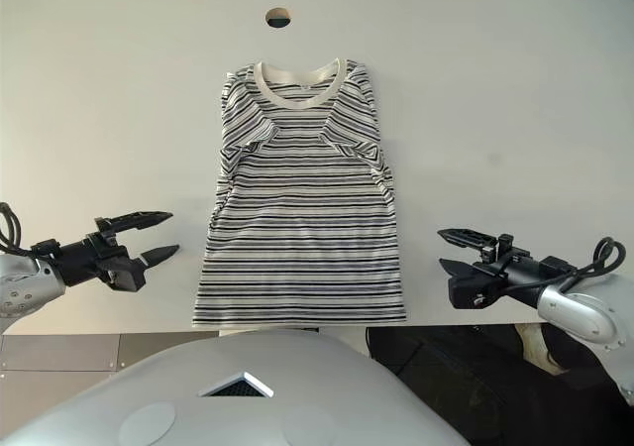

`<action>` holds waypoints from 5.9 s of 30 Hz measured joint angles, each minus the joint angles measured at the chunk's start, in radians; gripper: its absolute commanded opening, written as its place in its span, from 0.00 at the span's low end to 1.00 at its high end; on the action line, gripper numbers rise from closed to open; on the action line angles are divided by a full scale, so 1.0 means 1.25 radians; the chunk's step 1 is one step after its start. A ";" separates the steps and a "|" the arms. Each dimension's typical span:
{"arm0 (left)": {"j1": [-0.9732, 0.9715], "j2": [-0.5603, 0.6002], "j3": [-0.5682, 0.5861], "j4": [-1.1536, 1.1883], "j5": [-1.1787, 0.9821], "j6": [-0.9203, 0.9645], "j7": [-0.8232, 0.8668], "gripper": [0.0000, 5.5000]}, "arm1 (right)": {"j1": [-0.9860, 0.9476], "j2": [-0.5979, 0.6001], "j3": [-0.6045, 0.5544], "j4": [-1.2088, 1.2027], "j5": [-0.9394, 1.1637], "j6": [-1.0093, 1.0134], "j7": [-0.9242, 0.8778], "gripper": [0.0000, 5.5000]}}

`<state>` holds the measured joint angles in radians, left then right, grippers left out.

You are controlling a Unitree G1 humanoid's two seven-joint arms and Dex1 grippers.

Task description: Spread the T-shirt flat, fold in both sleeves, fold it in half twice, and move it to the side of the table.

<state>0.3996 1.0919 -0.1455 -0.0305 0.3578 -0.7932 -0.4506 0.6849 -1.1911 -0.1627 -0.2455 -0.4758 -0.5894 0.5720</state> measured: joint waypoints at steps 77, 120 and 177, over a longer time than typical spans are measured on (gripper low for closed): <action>-0.852 -0.536 -0.163 0.925 0.127 0.073 0.362 0.02 | -0.896 0.617 0.263 0.743 0.130 0.083 -0.327 0.02; -0.499 -0.485 -0.012 0.394 0.088 0.333 0.628 0.40 | -0.555 0.083 0.435 0.114 -0.127 -0.032 0.008 0.42; -0.370 -0.334 0.031 0.270 0.093 0.106 0.438 0.40 | -0.558 0.468 0.272 0.109 -0.041 0.168 -0.342 0.42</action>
<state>-0.0630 0.6740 -0.1064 0.3074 0.4745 -0.6610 0.0972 -0.0124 -0.6066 0.1767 -0.1087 -0.5267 -0.3793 0.1441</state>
